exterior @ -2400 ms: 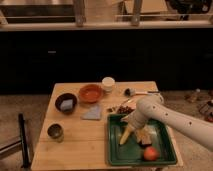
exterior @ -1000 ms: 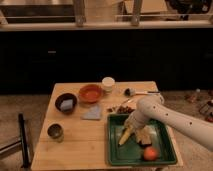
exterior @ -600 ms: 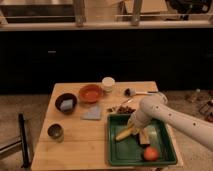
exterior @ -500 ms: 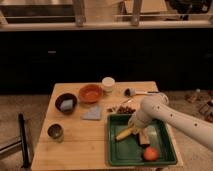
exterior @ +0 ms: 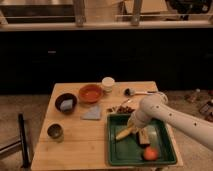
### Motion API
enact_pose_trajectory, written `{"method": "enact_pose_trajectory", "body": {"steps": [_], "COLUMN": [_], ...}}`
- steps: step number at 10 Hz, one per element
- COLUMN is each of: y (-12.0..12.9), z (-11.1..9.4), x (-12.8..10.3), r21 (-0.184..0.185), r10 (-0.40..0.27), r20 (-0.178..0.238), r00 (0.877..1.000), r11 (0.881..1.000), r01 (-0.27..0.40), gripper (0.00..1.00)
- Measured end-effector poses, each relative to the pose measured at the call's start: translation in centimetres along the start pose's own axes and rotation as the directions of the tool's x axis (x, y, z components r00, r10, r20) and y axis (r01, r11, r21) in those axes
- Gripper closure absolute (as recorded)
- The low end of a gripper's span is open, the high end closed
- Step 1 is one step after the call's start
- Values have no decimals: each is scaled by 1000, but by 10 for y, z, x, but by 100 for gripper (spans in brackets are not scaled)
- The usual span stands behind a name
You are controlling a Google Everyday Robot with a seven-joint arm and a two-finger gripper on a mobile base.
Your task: Place banana in table surface
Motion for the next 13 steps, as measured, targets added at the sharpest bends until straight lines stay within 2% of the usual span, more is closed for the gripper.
{"method": "enact_pose_trajectory", "body": {"steps": [2,4,10,13], "y": [-1,-2,-9,-12], "z": [-5,-16,-56,-67], "x": [-7,-10,-28,-46], "r21": [4,23,105,133], "r10": [-11,-17,-64,-112], "r20": [5,15,32,44], "r00": [1000,1000,997,993], "r11": [1000,1000,993,985], "r01": [11,17,60,105], "gripper": [100,100,100,100]}}
